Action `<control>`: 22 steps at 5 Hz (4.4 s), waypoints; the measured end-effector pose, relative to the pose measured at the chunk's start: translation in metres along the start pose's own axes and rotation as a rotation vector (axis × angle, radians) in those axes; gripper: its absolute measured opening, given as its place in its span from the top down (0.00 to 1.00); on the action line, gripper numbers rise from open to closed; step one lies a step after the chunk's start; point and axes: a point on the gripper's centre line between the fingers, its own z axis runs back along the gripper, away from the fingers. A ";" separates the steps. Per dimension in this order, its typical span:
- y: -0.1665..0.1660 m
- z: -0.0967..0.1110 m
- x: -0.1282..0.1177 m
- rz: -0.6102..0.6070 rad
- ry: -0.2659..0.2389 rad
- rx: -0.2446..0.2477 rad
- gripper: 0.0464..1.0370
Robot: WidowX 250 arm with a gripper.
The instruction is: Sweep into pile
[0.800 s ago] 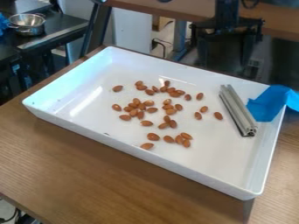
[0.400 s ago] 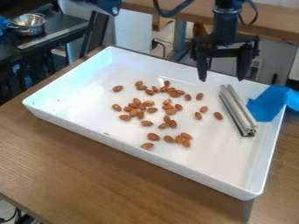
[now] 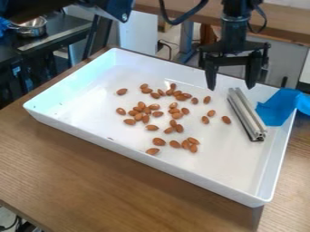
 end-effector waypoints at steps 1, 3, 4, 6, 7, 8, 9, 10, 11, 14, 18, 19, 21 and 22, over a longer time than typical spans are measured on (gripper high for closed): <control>-0.003 -0.002 0.003 -0.011 -0.022 -0.019 0.04; -0.025 -0.019 -0.008 -0.070 -0.049 -0.046 0.04; -0.027 -0.029 -0.009 -0.058 -0.037 -0.057 0.04; -0.041 -0.044 -0.015 -0.057 -0.051 -0.023 0.04; -0.041 -0.051 -0.011 -0.042 -0.058 0.013 0.04; -0.040 -0.054 -0.008 -0.039 -0.050 0.040 0.09; -0.039 -0.053 -0.009 -0.021 -0.042 0.047 0.38; -0.038 -0.052 -0.009 -0.019 -0.034 0.043 0.63; -0.034 -0.056 -0.009 -0.009 -0.017 0.039 0.66; 0.013 -0.056 -0.008 0.018 -0.032 0.008 0.67; 0.129 -0.045 0.003 0.140 0.003 -0.020 0.67; 0.161 -0.038 0.002 0.186 0.043 -0.021 0.67; 0.222 -0.027 -0.009 0.271 0.056 0.004 0.68; 0.237 -0.022 -0.016 0.268 0.042 0.026 0.68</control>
